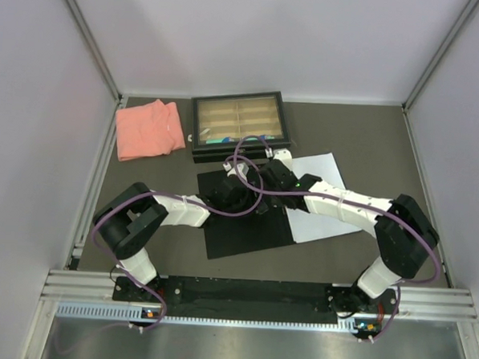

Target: Put the files into the folder

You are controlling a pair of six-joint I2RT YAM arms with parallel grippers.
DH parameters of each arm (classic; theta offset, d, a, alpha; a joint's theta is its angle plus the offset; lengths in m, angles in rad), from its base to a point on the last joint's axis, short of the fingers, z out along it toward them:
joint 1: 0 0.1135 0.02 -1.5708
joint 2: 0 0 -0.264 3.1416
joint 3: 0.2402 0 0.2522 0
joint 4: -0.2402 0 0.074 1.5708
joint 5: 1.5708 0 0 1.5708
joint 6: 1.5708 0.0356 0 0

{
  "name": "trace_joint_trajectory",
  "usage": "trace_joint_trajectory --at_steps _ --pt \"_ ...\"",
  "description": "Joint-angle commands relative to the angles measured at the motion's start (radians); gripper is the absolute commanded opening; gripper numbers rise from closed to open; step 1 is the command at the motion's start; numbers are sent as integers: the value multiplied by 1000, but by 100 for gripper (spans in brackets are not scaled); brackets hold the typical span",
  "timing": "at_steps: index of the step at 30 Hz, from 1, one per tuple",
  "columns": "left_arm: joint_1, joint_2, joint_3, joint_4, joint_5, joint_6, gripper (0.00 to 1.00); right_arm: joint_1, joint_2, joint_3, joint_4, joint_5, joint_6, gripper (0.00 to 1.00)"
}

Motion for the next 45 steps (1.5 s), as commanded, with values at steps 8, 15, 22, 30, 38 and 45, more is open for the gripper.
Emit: trace_joint_trajectory --at_steps 8,15,22,30,38,45 --pt "2 1 12 13 25 1 48 18 -107 -13 -90 -41 54 15" --pt "2 -5 1 29 32 6 48 15 -184 15 -181 -123 89 53" --pt "2 -7 -3 42 46 12 48 -170 -193 -14 -126 -423 320 54" --pt "2 -19 -19 59 49 18 49 -261 -197 -75 -5 -515 468 40" --pt "2 -32 -29 69 54 23 49 -293 -181 -115 40 -537 548 38" --pt "2 -38 -36 76 54 23 49 -313 -169 -129 45 -540 566 37"
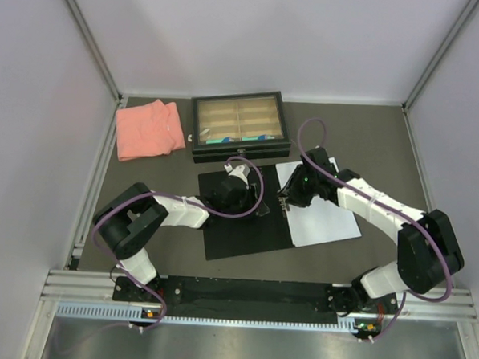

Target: Put the files into the folder

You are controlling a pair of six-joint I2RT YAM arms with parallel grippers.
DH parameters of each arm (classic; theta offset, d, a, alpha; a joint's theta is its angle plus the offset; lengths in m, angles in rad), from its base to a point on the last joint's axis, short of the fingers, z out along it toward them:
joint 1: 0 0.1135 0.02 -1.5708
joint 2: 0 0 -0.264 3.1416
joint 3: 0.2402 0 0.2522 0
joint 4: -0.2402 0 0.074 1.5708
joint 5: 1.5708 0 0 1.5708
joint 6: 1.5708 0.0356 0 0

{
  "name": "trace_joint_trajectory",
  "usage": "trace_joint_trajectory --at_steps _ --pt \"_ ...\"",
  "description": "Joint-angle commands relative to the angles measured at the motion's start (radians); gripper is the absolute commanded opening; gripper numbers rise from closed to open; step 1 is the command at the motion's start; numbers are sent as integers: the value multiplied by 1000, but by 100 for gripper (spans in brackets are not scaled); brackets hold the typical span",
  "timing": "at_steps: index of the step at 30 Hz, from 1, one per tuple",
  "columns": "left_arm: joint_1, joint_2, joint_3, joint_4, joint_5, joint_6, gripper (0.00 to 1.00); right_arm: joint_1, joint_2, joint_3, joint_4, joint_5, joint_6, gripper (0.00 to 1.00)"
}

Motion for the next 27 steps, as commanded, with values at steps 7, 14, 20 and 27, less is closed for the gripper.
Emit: trace_joint_trajectory --at_steps 7,14,20,27 --pt "2 -36 -20 43 9 17 49 -13 7 -1 50 -10 42 37" --pt "3 -36 -17 43 6 20 50 -16 25 0 55 -14 45 31" --pt "2 -34 -15 42 7 19 50 -16 33 -1 53 -13 47 31" --pt "3 -31 -14 40 9 20 50 -18 31 -20 58 -10 53 28"
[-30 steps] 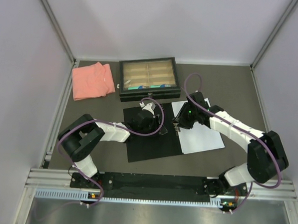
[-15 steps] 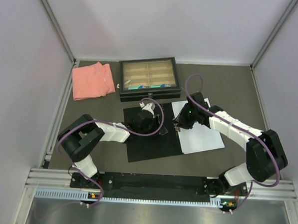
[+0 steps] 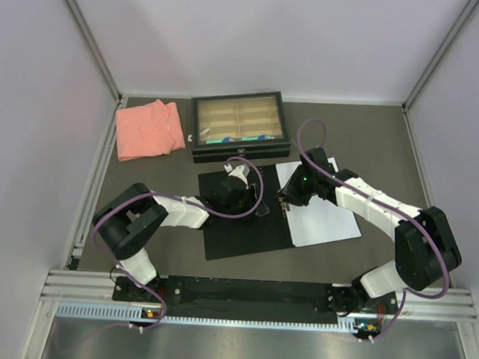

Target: Put the files into the folder

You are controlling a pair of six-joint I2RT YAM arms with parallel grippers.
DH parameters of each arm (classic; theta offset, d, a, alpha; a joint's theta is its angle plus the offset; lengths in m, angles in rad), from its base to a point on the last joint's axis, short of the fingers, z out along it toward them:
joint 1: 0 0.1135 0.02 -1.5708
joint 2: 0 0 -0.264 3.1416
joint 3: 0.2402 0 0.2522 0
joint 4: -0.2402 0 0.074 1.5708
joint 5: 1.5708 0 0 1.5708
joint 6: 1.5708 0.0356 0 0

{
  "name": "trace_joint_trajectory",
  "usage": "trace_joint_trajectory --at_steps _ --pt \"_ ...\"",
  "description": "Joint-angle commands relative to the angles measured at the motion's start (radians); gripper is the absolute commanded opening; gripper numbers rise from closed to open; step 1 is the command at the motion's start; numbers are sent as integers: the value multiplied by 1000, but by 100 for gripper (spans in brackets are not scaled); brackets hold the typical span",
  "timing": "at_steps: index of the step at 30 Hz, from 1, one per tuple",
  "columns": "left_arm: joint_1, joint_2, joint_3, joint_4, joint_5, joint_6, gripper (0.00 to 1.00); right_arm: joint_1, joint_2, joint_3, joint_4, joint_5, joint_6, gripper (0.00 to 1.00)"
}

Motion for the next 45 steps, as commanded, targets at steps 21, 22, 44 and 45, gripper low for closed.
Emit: trace_joint_trajectory --at_steps 21,22,44,45 --pt "3 -23 -5 39 13 22 50 -27 25 -38 53 -3 18 24" --pt "3 -23 -5 35 13 23 50 -27 27 -36 53 -3 18 23" --pt "31 166 357 -310 70 -55 45 -36 10 -114 85 -3 5 0" --pt "31 172 373 -320 47 -59 43 -38 10 -119 87 -3 4 0"
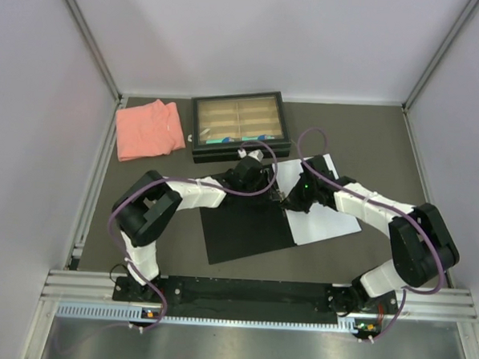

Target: Put the files into the folder

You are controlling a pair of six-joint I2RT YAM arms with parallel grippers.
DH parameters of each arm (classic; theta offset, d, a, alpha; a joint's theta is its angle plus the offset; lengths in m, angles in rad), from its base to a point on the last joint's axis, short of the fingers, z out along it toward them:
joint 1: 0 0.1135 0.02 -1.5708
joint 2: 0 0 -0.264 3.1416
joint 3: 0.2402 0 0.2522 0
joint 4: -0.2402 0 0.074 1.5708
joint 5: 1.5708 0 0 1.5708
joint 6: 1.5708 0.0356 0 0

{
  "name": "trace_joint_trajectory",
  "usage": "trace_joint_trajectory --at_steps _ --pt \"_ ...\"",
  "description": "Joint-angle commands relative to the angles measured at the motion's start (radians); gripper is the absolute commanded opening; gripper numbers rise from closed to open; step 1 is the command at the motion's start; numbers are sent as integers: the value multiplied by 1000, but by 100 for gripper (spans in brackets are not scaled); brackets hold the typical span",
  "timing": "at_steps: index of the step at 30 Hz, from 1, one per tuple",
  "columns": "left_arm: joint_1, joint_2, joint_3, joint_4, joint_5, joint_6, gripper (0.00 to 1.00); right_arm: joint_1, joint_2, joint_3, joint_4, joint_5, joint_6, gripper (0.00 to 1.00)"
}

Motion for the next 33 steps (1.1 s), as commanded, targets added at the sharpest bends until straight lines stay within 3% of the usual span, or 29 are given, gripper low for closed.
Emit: trace_joint_trajectory --at_steps 1,14,28,33 --pt "8 45 110 -129 -27 -43 43 -22 -18 -30 15 30 -14 0" --pt "15 140 250 -264 -147 -50 35 -51 -18 -85 81 10 -55 0" --pt "14 231 337 -342 -199 -25 44 -70 22 -65 86 -2 -158 0" --pt "15 291 398 -433 -217 -10 33 -70 10 -45 55 27 -218 0"
